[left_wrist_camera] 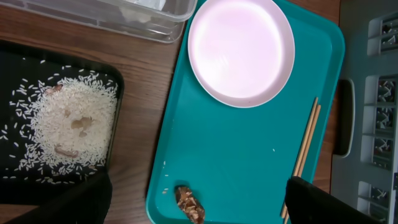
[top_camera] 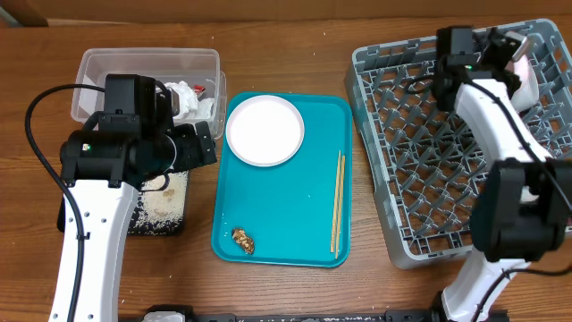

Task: Sort waste into correct bins and load items into the dishwasher
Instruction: 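Carry the pink bowl to the dish rack's back and release it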

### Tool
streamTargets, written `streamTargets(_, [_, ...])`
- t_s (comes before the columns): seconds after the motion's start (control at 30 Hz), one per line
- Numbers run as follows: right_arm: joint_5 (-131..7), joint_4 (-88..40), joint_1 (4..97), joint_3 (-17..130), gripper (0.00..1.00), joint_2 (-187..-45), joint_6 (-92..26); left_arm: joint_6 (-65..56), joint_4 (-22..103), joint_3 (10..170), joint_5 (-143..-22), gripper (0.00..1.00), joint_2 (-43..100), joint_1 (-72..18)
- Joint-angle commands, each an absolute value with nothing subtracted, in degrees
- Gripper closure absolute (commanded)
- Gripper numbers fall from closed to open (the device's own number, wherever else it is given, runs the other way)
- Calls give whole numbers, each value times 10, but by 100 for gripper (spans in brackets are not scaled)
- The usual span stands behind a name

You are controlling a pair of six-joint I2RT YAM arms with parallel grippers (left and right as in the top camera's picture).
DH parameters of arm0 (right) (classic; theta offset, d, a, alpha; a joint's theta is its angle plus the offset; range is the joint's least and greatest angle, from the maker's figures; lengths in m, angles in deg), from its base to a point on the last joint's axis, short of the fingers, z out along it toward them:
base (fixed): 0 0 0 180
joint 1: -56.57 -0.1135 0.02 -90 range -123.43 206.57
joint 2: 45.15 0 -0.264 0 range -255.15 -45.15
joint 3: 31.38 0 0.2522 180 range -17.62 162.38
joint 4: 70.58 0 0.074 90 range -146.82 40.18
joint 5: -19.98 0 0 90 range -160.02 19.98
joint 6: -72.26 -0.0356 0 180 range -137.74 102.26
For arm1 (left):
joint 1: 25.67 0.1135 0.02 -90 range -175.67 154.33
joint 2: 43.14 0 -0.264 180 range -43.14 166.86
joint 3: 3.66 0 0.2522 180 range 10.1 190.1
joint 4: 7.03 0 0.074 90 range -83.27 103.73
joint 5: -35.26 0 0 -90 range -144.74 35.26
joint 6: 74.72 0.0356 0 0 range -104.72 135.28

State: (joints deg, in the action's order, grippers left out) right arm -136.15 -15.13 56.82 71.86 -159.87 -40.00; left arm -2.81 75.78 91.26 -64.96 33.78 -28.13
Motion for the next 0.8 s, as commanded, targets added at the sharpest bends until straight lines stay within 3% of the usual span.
streamTargets(0.0, [-1377,-147,563,724,96,-1610,-405,-30,757,922,-649,9,337,-279])
streamTargets(0.4, [-1297,-88,525,724,96,-1612,-406,-32,754,922,-648,8,337,-279])
streamTargets(0.77, [-1288,15,495,725,94,-1609,-485,-32,755,922,-648,7,337,-279])
